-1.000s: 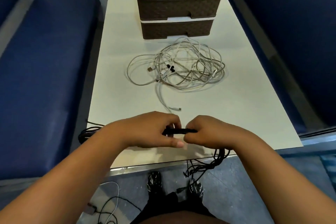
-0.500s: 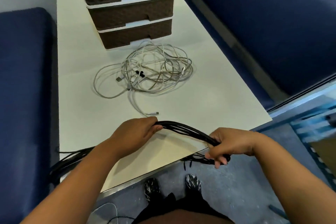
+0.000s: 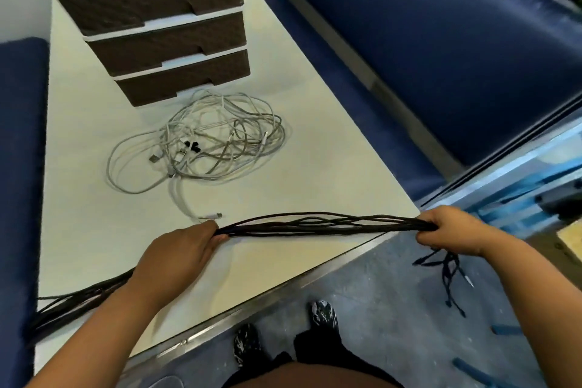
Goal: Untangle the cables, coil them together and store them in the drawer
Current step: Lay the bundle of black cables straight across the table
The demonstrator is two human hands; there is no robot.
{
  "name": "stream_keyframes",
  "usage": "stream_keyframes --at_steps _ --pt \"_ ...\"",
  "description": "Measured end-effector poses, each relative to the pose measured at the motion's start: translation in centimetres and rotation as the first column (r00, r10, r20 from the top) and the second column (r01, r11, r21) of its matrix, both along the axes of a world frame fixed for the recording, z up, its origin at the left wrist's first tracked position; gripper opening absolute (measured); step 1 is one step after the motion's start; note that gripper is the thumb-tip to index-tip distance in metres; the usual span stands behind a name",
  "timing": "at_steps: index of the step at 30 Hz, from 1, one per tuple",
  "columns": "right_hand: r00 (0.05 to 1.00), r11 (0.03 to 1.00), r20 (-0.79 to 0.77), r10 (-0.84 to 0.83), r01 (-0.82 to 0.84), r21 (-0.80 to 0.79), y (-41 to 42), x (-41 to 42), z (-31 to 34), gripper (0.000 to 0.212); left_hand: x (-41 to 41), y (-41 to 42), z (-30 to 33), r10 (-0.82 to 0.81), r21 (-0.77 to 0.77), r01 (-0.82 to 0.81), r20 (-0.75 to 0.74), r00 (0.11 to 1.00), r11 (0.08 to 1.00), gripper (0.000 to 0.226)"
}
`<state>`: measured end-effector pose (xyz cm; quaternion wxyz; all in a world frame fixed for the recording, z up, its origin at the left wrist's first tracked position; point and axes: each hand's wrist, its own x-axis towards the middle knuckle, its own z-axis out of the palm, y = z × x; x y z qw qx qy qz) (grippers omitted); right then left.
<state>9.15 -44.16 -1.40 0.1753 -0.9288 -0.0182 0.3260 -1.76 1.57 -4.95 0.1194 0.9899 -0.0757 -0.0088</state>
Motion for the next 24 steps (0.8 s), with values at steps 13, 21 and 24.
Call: stream_keyframes --at_steps 13,21,24 --pt "0.985 0.971 0.023 0.171 -0.172 0.165 0.1 9.8 -0.5 0.010 -1.0 -2.8 -0.6 0.170 0.169 -0.190 0.124 0.978 0.967 0.037" --pt "0.972 0.949 0.091 0.216 -0.231 0.216 1.1 13.2 -3.5 0.007 -1.1 -3.3 -0.9 0.230 0.105 -0.257 0.214 0.949 0.961 0.042" --pt "0.961 0.943 0.122 0.249 -0.269 0.196 1.6 13.3 -3.8 0.010 -1.1 -3.2 -1.3 0.206 0.133 -0.243 0.242 0.948 0.961 0.043"
